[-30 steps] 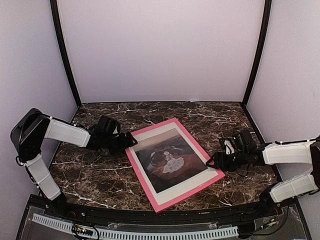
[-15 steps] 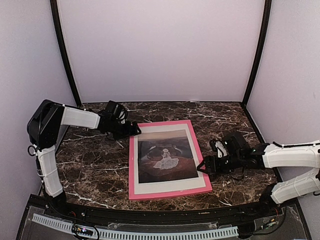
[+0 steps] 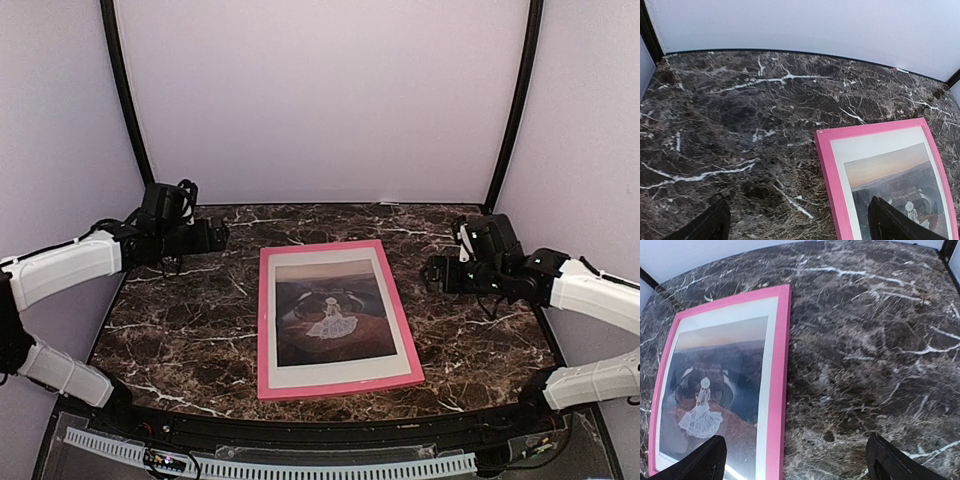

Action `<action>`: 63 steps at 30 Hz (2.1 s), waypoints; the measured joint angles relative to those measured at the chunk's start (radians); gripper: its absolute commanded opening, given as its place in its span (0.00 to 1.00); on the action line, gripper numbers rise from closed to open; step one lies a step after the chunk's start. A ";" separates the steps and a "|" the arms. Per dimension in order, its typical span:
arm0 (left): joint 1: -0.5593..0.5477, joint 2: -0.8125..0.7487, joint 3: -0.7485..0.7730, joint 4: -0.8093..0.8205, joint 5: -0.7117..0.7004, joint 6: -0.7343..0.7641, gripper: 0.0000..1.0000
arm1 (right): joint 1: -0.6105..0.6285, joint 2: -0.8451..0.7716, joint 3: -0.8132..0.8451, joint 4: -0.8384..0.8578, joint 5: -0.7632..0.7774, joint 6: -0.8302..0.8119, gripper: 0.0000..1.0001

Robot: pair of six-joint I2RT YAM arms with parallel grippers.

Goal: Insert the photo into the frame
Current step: Rotate the photo frame at the center of the board, then reset both arms

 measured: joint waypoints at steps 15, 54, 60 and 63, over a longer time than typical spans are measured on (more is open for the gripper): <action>0.000 -0.419 -0.132 -0.122 -0.105 0.037 0.99 | -0.047 -0.084 0.112 -0.027 0.169 -0.179 0.99; -0.119 -0.774 -0.287 -0.105 -0.147 0.080 0.99 | -0.047 -0.295 0.053 -0.014 0.241 -0.271 0.99; -0.119 -0.773 -0.290 -0.104 -0.158 0.080 0.99 | -0.047 -0.295 0.052 -0.014 0.243 -0.271 0.99; -0.119 -0.772 -0.290 -0.105 -0.159 0.079 0.99 | -0.047 -0.295 0.050 -0.014 0.245 -0.271 0.99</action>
